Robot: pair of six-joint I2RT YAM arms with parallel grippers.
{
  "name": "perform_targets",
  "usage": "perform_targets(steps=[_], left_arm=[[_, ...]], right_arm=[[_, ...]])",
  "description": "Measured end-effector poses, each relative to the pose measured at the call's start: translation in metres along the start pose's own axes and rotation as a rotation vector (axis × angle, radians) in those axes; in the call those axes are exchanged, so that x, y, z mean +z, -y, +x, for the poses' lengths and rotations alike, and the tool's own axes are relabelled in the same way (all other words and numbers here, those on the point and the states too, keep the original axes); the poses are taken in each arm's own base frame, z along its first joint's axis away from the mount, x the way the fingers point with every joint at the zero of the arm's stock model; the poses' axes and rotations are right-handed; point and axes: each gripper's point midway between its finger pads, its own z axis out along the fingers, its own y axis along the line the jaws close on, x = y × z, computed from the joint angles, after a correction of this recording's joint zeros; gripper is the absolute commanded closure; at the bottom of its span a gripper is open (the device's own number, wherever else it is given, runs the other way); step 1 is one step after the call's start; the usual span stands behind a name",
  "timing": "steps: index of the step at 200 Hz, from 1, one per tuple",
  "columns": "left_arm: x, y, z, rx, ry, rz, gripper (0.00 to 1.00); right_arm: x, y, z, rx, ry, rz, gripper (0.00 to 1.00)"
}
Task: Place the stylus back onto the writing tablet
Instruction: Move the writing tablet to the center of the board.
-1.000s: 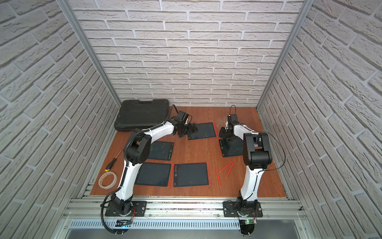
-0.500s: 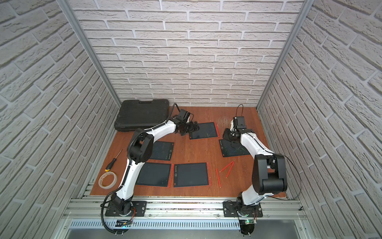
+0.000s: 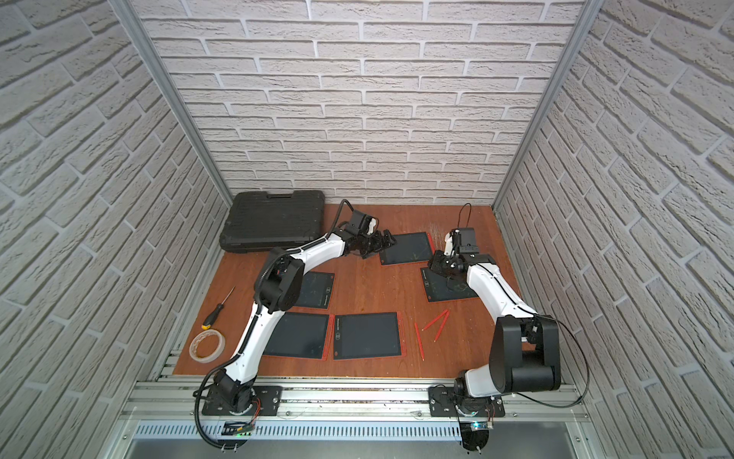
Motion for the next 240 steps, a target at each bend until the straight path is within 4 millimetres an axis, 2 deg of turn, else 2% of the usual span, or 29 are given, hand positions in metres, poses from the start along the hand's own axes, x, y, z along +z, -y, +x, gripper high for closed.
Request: perform_targets(steps=[40,74,93,111,134,156,181,208,240], left_arm=[[-0.001,0.004,0.005,0.008,0.007,0.086,0.02],[-0.026,-0.017,0.007,0.003,0.002,0.062,0.02],[-0.049,-0.035,0.004,0.018,0.0,0.019,0.02],[-0.075,-0.043,-0.001,0.058,0.005,-0.012,0.02],[-0.115,-0.04,-0.014,0.129,0.036,-0.035,0.02],[-0.158,-0.031,-0.023,0.212,0.079,-0.051,0.02],[-0.198,-0.019,-0.029,0.303,0.112,-0.081,0.02],[-0.221,-0.009,-0.022,0.386,0.104,-0.092,0.02],[-0.231,0.002,-0.007,0.465,0.074,-0.062,0.02]], right_arm=[[0.001,-0.017,0.001,-0.017,-0.01,-0.08,0.59],[0.016,-0.035,0.013,-0.057,-0.055,-0.12,0.57],[0.03,-0.049,0.021,-0.088,-0.096,-0.134,0.55],[0.043,-0.066,0.025,-0.123,-0.122,-0.147,0.54],[0.058,-0.092,0.024,-0.167,-0.133,-0.167,0.53],[0.074,-0.116,0.023,-0.193,-0.143,-0.185,0.51],[0.092,-0.141,0.018,-0.222,-0.147,-0.197,0.49],[0.11,-0.161,0.016,-0.241,-0.15,-0.2,0.48],[0.133,-0.173,0.013,-0.256,-0.154,-0.181,0.46]])
